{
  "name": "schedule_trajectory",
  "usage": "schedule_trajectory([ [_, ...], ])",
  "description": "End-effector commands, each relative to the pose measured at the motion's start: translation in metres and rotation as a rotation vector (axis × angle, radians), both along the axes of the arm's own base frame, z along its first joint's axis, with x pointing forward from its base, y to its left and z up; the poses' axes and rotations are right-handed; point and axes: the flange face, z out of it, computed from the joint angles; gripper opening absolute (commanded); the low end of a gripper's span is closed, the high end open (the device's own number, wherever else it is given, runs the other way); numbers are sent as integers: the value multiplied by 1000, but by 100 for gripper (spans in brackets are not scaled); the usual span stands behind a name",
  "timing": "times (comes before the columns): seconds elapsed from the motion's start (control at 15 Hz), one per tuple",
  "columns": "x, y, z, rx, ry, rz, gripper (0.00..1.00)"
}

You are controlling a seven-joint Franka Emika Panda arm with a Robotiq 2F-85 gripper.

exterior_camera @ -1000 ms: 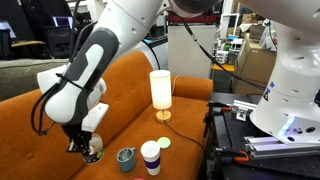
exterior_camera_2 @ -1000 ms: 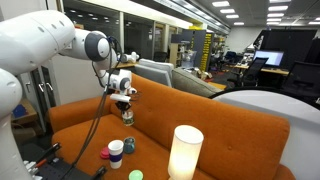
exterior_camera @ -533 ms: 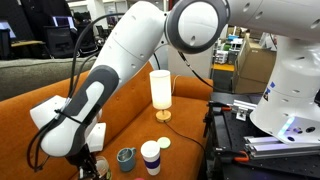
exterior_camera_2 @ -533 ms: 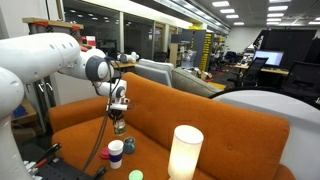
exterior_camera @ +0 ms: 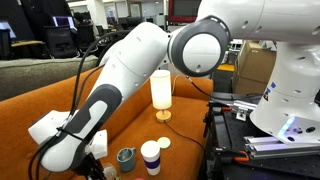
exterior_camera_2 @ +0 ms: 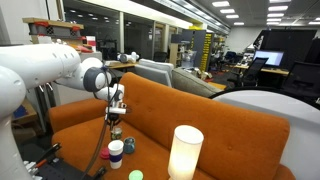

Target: Move the clear container to the left side of the sofa

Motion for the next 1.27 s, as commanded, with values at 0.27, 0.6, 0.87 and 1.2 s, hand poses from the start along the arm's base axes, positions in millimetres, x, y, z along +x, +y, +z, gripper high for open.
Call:
schedule_trajectory([
  [0.27,15,-18,17,-1,20,2,62],
  [0.6,31,-38,28,-15,-34,-43,96],
  [0.87,31,-37,29,-16,-34,-42,96],
  [1.2,30,-36,29,-17,-34,-41,96],
])
